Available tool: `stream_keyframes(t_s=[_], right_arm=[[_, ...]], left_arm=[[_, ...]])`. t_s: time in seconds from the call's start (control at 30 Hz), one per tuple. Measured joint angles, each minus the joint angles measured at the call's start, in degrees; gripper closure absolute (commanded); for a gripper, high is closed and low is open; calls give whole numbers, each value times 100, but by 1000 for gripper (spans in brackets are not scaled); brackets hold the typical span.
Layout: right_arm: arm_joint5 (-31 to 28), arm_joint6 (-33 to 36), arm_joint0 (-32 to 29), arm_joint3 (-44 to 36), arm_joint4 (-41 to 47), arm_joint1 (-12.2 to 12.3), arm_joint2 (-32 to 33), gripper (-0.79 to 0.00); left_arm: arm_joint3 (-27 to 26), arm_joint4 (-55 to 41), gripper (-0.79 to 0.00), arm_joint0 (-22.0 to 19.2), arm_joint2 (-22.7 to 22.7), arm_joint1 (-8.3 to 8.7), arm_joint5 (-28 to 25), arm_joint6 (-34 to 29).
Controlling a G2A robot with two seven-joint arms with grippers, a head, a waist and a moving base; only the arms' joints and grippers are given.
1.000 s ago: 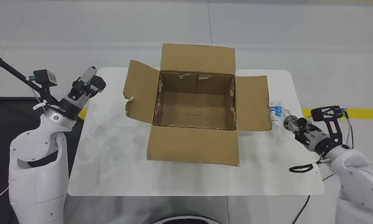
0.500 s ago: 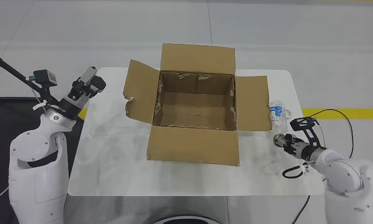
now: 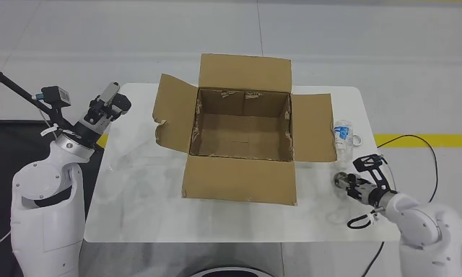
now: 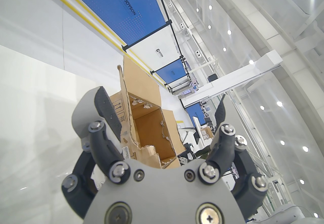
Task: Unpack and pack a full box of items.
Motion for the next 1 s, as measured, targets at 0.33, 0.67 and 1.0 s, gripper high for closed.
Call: stream_keyframes(t_s=[0.33,0.67,1.0], right_arm=[[190,119,-18,-101,-221,77,-136,0],[200,451,123,-56,-266,163,-307,0],[216,305,29,-210,-106,232,-258,-785]], left_arm=[[0,0,-785,0,0,0,0,0],[0,0,-785,0,0,0,0,0],[0,0,-785,0,0,0,0,0]])
